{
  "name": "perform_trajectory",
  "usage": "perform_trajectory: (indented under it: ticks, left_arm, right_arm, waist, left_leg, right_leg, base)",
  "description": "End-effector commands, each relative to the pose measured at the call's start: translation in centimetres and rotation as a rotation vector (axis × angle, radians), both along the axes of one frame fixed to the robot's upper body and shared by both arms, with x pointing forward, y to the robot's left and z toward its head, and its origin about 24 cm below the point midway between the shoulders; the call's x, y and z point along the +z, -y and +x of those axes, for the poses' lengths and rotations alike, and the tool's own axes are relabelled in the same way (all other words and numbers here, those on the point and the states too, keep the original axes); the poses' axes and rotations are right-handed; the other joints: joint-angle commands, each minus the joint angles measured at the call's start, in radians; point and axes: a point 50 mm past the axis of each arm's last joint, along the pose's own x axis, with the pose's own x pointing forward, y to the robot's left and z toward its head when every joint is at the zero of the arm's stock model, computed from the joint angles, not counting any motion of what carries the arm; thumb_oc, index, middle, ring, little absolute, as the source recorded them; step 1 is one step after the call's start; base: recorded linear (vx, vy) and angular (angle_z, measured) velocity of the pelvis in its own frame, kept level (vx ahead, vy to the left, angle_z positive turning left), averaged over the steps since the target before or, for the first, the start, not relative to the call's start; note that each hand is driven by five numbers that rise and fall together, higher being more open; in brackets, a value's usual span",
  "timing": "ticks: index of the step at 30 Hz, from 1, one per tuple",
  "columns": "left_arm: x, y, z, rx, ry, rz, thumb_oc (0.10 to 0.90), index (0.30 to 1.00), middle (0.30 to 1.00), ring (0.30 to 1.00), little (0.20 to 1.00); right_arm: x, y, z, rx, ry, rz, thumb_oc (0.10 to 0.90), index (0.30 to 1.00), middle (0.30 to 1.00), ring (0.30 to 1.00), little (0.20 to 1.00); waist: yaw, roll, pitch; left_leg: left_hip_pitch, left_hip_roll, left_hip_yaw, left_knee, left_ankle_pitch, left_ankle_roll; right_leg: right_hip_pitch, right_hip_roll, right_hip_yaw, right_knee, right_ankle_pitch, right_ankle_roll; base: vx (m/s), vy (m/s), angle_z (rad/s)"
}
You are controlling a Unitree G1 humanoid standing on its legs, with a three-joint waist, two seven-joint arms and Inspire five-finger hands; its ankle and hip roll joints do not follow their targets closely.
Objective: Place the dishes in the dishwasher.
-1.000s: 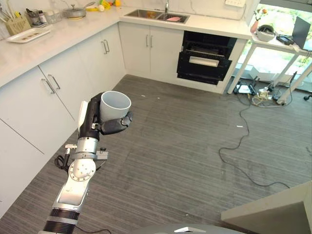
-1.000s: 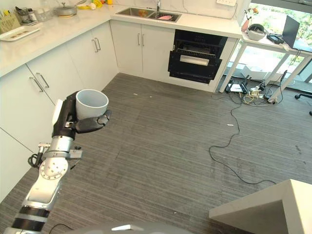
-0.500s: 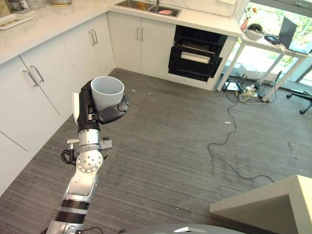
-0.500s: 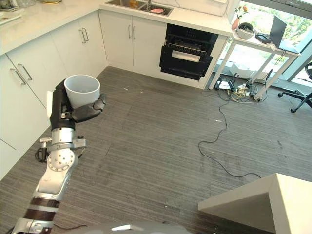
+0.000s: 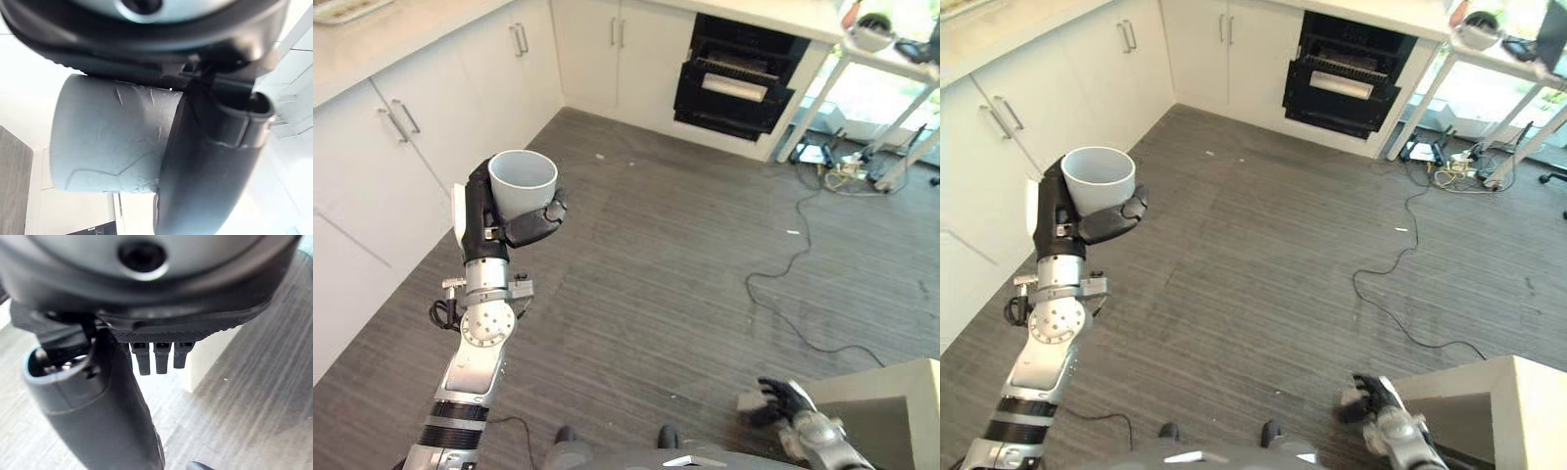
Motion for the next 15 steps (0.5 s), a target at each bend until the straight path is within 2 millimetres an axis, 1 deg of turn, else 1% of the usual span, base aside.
perform_trajectory:
  ticks: [1, 2, 3, 4, 5, 7, 8, 9, 10, 11, 12, 13, 14, 15]
  left_arm:
    - [5.8, 0.6, -0.9, -0.064, 0.317, 0.004, 0.400, 0.300, 0.300, 0.300, 0.300]
    - [5.8, 0.6, -0.9, -0.065, 0.316, 0.004, 0.400, 0.300, 0.300, 0.300, 0.300]
    - [5.6, 0.5, -1.0, -0.062, 0.308, 0.009, 0.400, 0.300, 0.300, 0.300, 0.300]
    - [5.6, 0.5, -1.0, -0.063, 0.308, 0.008, 0.400, 0.300, 0.300, 0.300, 0.300]
    - [5.4, 0.4, -1.1, -0.054, 0.296, 0.016, 0.400, 0.300, 0.300, 0.300, 0.300]
    - [5.6, 0.1, -1.4, -0.030, 0.304, 0.041, 0.400, 0.300, 0.300, 0.300, 0.300]
    - [5.6, 0.0, -1.6, -0.020, 0.308, 0.047, 0.400, 0.300, 0.300, 0.300, 0.300]
    - [5.6, 0.0, -1.7, -0.012, 0.308, 0.053, 0.400, 0.300, 0.300, 0.300, 0.300]
    - [5.5, -0.2, -1.7, 0.002, 0.307, 0.054, 0.400, 0.300, 0.300, 0.300, 0.300]
    - [5.5, -0.2, -1.8, 0.004, 0.304, 0.052, 0.400, 0.300, 0.300, 0.300, 0.300]
    - [4.9, -0.5, -2.1, 0.009, 0.278, 0.041, 0.400, 0.300, 0.300, 0.300, 0.300]
    - [4.8, -0.4, -2.1, 0.001, 0.275, 0.033, 0.400, 0.300, 0.300, 0.300, 0.300]
    - [4.9, -0.3, -2.1, -0.007, 0.274, 0.036, 0.400, 0.300, 0.300, 0.300, 0.300]
    - [5.2, 0.0, -2.0, -0.028, 0.283, 0.046, 0.400, 0.300, 0.300, 0.300, 0.300]
  right_arm:
    - [1.1, 0.3, 1.7, -0.045, 0.105, -0.015, 0.800, 0.900, 0.900, 0.900, 0.900]
    - [1.1, 0.3, 1.7, -0.046, 0.104, -0.015, 0.800, 0.900, 0.900, 0.900, 0.900]
    - [1.4, 0.1, 2.1, -0.042, 0.126, -0.014, 0.800, 0.900, 0.900, 0.900, 0.900]
    - [1.4, 0.2, 2.0, -0.043, 0.125, -0.015, 0.800, 0.900, 0.900, 0.900, 0.900]
    - [1.5, -0.1, 2.0, -0.027, 0.137, -0.013, 0.800, 0.900, 0.900, 0.900, 0.900]
    - [1.5, -0.2, 1.6, -0.029, 0.143, -0.008, 0.800, 0.900, 0.900, 0.900, 0.900]
    - [1.6, -0.1, 1.6, -0.018, 0.147, -0.015, 0.800, 0.900, 0.900, 0.900, 0.900]
    - [1.6, -0.2, 1.6, -0.006, 0.144, -0.021, 0.800, 0.900, 0.900, 0.900, 0.900]
    - [1.5, -0.5, 1.7, 0.009, 0.139, -0.021, 0.800, 0.900, 0.900, 0.900, 0.900]
    - [1.3, -0.7, 1.7, 0.020, 0.129, -0.018, 0.800, 0.900, 0.900, 0.900, 0.900]
    - [1.1, -1.1, 1.3, 0.022, 0.117, -0.006, 0.800, 0.900, 0.900, 0.900, 0.900]
    - [0.7, -1.4, 0.8, 0.014, 0.097, 0.002, 0.800, 0.900, 0.900, 0.900, 0.900]
    - [0.3, -1.5, 0.4, 0.000, 0.080, 0.007, 0.800, 0.900, 0.900, 0.900, 0.900]
    - [-0.1, -1.6, -0.1, -0.024, 0.058, 0.014, 0.800, 0.900, 0.900, 0.900, 0.900]
  waist:
    - [0.029, -0.031, 0.018]
    - [0.028, -0.030, 0.018]
    - [0.038, -0.014, 0.030]
    - [0.039, -0.018, 0.025]
    - [0.054, -0.003, 0.017]
    - [0.065, 0.015, 0.013]
    - [0.076, 0.014, 0.004]
    - [0.084, 0.015, -0.001]
    - [0.095, 0.013, -0.011]
    - [0.103, 0.010, -0.025]
    - [0.107, 0.010, -0.049]
    - [0.112, 0.006, -0.061]
    - [0.113, -0.002, -0.068]
    - [0.113, -0.024, -0.079]
  left_leg:
    - [-0.158, -0.059, 0.035, 0.419, 0.024, 0.023]
    - [-0.163, -0.058, 0.033, 0.427, 0.021, 0.023]
    - [-0.249, -0.040, 0.098, 0.363, 0.043, 0.027]
    - [-0.248, -0.044, 0.102, 0.364, 0.036, 0.028]
    - [-0.292, -0.012, 0.165, 0.173, 0.044, 0.037]
    - [-0.335, 0.017, 0.217, 0.004, 0.105, 0.026]
    - [-0.338, 0.021, 0.221, -0.077, 0.131, 0.023]
    - [-0.349, 0.032, 0.214, -0.118, 0.150, 0.020]
    - [-0.361, 0.041, 0.203, -0.145, 0.168, 0.014]
    - [-0.359, 0.052, 0.216, -0.141, 0.188, 0.008]
    - [-0.334, 0.051, 0.209, -0.138, 0.189, 0.018]
    - [-0.324, 0.049, 0.221, -0.136, 0.227, 0.020]
    - [-0.311, 0.039, 0.218, -0.140, 0.240, 0.028]
    - [-0.297, 0.010, 0.222, -0.136, 0.237, 0.042]
  right_leg:
    - [0.034, 0.052, 0.017, 0.031, -0.110, -0.053]
    - [0.034, 0.054, 0.015, 0.030, -0.110, -0.053]
    - [0.074, 0.048, -0.006, 0.013, -0.133, -0.048]
    - [0.078, 0.042, -0.005, 0.005, -0.136, -0.046]
    - [0.116, 0.034, -0.013, -0.004, -0.170, -0.022]
    - [0.152, 0.035, -0.008, -0.004, -0.207, -0.003]
    - [0.167, 0.022, 0.002, -0.004, -0.218, 0.006]
    - [0.183, 0.015, 0.013, -0.004, -0.226, 0.008]
    - [0.206, 0.007, 0.035, -0.004, -0.239, 0.010]
    - [0.232, 0.000, 0.048, -0.004, -0.247, 0.014]
    - [0.252, -0.006, 0.067, 0.003, -0.259, 0.021]
    - [0.268, -0.019, 0.071, 0.025, -0.257, 0.027]
    - [0.261, -0.031, 0.076, 0.057, -0.253, 0.033]
    - [0.248, -0.058, 0.072, 0.120, -0.217, 0.055]
  base:
    - [0.06, -0.061, 0.10]
    - [0.16, -0.019, -0.25]
    - [0.15, -0.001, -0.30]
    - [0.43, 0.081, 0.21]
    - [0.45, 0.142, 0.53]
    - [0.52, 0.175, 0.51]
    - [0.43, 0.137, 0.38]
    - [0.44, 0.132, 0.20]
    - [0.49, 0.130, -0.31]
    - [0.60, 0.156, -0.64]
    - [0.64, 0.160, -0.93]
    - [0.59, 0.179, -0.80]
    - [0.55, 0.169, -0.95]
    - [0.50, 0.190, -0.68]
